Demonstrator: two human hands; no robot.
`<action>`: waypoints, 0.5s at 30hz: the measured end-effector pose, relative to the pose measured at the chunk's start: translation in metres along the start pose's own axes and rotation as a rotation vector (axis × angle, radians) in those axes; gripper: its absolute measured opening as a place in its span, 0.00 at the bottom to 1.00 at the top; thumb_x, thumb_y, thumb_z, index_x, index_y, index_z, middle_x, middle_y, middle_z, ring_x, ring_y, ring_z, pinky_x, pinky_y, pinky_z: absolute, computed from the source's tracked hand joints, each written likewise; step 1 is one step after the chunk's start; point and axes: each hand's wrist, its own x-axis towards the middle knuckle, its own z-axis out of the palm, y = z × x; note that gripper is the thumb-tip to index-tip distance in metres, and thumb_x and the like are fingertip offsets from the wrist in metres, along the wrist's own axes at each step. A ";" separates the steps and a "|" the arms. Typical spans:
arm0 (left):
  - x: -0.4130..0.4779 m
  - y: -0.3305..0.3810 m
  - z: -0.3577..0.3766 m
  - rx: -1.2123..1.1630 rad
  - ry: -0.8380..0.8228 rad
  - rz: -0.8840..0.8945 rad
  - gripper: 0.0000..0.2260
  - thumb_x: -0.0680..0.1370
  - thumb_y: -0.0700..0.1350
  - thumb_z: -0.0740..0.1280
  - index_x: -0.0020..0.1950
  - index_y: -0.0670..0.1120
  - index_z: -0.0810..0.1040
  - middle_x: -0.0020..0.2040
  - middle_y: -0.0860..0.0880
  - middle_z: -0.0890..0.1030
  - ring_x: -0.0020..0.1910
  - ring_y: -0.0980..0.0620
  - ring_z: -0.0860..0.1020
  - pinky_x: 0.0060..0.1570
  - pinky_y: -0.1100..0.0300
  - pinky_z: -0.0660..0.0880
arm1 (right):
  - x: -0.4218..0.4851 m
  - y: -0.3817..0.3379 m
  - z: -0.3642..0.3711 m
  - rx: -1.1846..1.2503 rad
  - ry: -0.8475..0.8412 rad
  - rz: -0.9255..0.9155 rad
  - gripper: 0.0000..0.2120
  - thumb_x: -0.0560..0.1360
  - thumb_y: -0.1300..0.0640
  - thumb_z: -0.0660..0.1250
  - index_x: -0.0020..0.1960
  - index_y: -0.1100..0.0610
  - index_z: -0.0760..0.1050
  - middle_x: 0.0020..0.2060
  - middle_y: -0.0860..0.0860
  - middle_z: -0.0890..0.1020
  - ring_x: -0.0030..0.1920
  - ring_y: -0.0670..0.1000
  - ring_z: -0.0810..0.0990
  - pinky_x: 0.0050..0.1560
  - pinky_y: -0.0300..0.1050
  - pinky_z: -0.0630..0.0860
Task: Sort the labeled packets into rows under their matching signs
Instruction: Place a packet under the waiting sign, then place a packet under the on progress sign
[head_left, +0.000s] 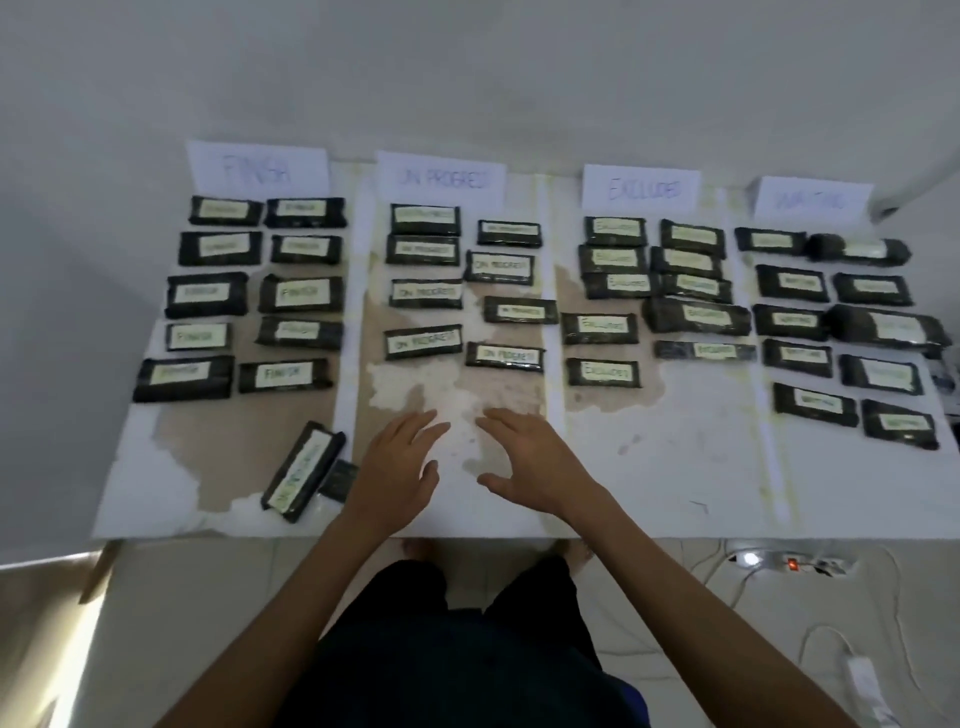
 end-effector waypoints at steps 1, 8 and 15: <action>-0.007 -0.012 -0.003 -0.013 0.001 -0.011 0.23 0.72 0.47 0.54 0.66 0.45 0.72 0.66 0.44 0.74 0.65 0.42 0.70 0.65 0.46 0.68 | 0.007 -0.010 0.007 0.000 -0.019 -0.017 0.34 0.70 0.48 0.71 0.72 0.57 0.64 0.71 0.56 0.67 0.70 0.57 0.66 0.69 0.52 0.62; -0.049 -0.070 -0.010 -0.067 0.007 -0.142 0.22 0.72 0.46 0.56 0.63 0.43 0.74 0.63 0.41 0.76 0.62 0.41 0.72 0.63 0.48 0.70 | 0.041 -0.081 0.079 -0.077 -0.132 -0.128 0.33 0.62 0.43 0.75 0.61 0.58 0.73 0.57 0.60 0.75 0.51 0.62 0.77 0.47 0.53 0.76; -0.062 -0.088 -0.009 -0.093 -0.025 -0.178 0.22 0.73 0.45 0.55 0.64 0.40 0.74 0.63 0.40 0.75 0.62 0.41 0.72 0.64 0.47 0.69 | 0.058 -0.093 0.106 -0.134 -0.194 -0.087 0.26 0.65 0.59 0.71 0.62 0.65 0.71 0.58 0.66 0.75 0.53 0.66 0.76 0.46 0.55 0.77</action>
